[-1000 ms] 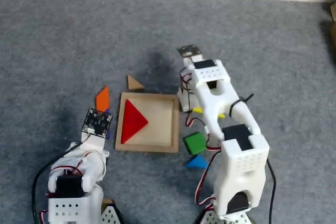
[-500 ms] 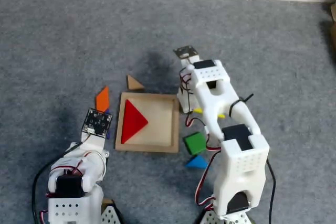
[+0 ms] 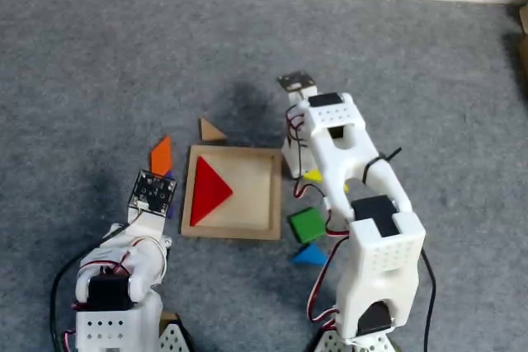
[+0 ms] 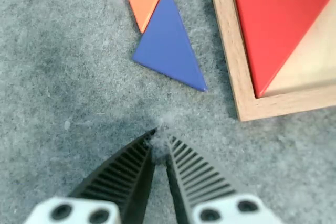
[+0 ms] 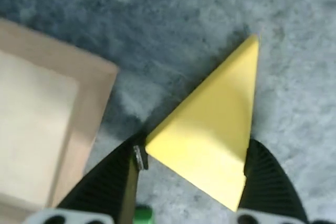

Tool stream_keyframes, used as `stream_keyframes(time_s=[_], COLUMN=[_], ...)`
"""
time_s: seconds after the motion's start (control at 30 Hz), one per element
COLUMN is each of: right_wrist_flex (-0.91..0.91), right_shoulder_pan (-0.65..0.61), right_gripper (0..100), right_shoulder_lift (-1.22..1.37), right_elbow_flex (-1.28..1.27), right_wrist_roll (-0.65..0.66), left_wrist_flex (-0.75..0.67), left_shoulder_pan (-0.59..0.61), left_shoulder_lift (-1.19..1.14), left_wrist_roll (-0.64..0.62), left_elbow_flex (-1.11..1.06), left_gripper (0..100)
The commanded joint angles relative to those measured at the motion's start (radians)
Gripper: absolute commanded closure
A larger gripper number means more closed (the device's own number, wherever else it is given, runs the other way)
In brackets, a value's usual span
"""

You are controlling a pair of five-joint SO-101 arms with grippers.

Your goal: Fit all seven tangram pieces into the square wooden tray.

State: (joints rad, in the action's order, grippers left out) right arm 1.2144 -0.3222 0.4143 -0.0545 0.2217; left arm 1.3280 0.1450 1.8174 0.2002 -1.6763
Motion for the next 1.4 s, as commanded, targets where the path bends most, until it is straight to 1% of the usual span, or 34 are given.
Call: stream_keyframes(time_s=[0.0, 0.23, 0.4, 0.57, 0.73, 0.8, 0.87, 1.03, 1.1, 1.23, 1.27, 1.37], right_wrist_flex=[0.096, 0.107, 0.15, 0.166, 0.162, 0.16, 0.125, 0.038, 0.03, 0.028, 0.028, 0.042], right_shoulder_pan=[-0.001, -0.044, -0.119, -0.237, -0.323, -0.346, -0.363, -0.367, -0.367, -0.367, -0.369, -0.39], right_gripper=[81.6, 81.6, 81.6, 81.6, 81.6, 81.6, 81.6, 80.8, 77.5, 64.0, 61.9, 63.1], right_shoulder_lift=[-0.039, -0.176, -0.274, -0.306, -0.303, -0.303, -0.303, -0.257, -0.222, -0.176, -0.174, -0.179], right_elbow_flex=[0.031, 0.051, 0.051, 0.051, 0.05, 0.05, 0.048, 0.015, 0.016, 0.016, 0.016, 0.016], right_wrist_roll=[0.061, 0.069, 0.083, 0.207, 0.407, 0.465, 0.497, 0.503, 0.503, 0.503, 0.503, 0.503], left_wrist_flex=[0.006, 0.006, 0.006, 0.006, 0.006, 0.006, 0.006, 0.006, 0.006, 0.006, 0.006, 0.006], left_shoulder_pan=[0.01, 0.01, 0.01, 0.01, 0.01, 0.01, 0.01, 0.01, 0.01, 0.01, 0.01, 0.01], left_shoulder_lift=[0.004, 0.004, 0.004, 0.004, 0.004, 0.004, 0.004, 0.004, 0.004, 0.004, 0.004, 0.004], left_wrist_roll=[-0.005, -0.005, -0.005, -0.005, -0.005, -0.005, -0.005, -0.005, -0.005, -0.005, -0.005, -0.005], left_elbow_flex=[-0.019, -0.019, -0.019, -0.019, -0.019, -0.019, -0.019, -0.019, -0.019, -0.019, -0.019, -0.019], left_gripper=[100, 100, 100, 100, 100, 100, 100, 100, 100, 100, 100, 100])
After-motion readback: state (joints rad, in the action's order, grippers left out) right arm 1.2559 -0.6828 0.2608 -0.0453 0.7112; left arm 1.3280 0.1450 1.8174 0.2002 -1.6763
